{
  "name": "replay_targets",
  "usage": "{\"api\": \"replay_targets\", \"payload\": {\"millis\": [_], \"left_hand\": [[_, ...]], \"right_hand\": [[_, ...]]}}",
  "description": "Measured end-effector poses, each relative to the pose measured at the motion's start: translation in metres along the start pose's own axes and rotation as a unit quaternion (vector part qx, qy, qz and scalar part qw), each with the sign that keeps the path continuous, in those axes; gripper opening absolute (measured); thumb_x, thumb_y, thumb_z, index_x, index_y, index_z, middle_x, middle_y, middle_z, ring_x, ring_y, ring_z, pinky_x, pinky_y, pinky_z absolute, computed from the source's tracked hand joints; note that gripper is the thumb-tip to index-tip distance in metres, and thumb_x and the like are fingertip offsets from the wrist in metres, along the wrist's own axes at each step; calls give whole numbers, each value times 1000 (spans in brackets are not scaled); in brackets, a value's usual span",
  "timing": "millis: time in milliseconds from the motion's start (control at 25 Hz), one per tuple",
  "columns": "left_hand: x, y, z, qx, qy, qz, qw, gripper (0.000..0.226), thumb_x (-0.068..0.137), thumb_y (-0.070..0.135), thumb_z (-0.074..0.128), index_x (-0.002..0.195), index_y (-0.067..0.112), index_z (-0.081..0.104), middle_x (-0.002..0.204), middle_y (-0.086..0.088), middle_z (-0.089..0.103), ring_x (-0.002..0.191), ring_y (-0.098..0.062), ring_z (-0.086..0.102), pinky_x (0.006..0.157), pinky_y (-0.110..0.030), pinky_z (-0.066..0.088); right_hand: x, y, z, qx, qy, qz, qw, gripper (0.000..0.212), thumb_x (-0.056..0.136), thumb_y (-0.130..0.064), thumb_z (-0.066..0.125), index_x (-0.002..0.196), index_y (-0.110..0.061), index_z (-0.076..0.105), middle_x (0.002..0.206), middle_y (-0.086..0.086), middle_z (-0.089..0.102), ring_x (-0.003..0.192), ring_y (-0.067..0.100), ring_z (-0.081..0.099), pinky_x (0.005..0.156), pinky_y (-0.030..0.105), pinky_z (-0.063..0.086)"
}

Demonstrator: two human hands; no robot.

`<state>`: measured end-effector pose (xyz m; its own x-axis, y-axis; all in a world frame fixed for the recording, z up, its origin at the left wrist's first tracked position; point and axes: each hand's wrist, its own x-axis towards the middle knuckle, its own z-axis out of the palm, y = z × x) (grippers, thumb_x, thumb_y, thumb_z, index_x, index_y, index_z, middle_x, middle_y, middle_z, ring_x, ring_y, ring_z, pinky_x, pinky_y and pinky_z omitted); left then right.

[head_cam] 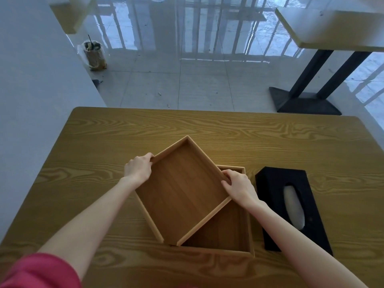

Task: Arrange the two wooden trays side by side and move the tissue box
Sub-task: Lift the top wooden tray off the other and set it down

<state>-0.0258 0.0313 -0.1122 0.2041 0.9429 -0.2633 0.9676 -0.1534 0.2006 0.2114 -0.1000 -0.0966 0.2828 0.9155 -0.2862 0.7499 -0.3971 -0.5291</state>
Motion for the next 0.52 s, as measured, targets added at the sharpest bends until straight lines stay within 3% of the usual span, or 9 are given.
{"api": "replay_targets", "payload": {"millis": [160,280,360,400,520], "left_hand": [[-5,-10,2,16,16,-2,1000,31,95,23,39,124,20,49,113,-16,66,104,-38,59,82,-41,46],[-11,-19,2,15,25,-15,999,31,94,25,39,124,21,50,112,-16,67,104,-37,60,82,-41,46],[-15,-25,2,19,34,-22,999,32,94,26,40,124,21,50,113,-16,66,105,-37,59,82,-41,46],[-17,-28,2,19,36,-25,999,32,94,26,40,124,21,50,113,-16,66,105,-37,59,82,-40,46],[-22,-34,0,10,38,-33,999,33,93,26,42,125,20,51,114,-15,66,106,-36,59,83,-40,46]], "right_hand": [[-19,1,20,-4,16,47,999,57,91,-22,50,141,-9,26,138,15,42,123,28,48,98,39,45],[-33,-3,35,75,20,121,990,69,93,-28,47,145,-4,8,146,21,29,132,32,37,105,40,38],[-39,-8,45,158,-12,178,971,74,93,-29,46,144,0,1,147,22,31,133,33,37,107,40,35],[-41,-11,51,193,-29,203,960,73,93,-29,47,143,2,5,144,22,37,130,34,41,106,41,37],[-42,-20,61,222,-39,217,950,43,92,-27,49,124,0,40,124,17,55,112,29,55,96,40,48]]}}
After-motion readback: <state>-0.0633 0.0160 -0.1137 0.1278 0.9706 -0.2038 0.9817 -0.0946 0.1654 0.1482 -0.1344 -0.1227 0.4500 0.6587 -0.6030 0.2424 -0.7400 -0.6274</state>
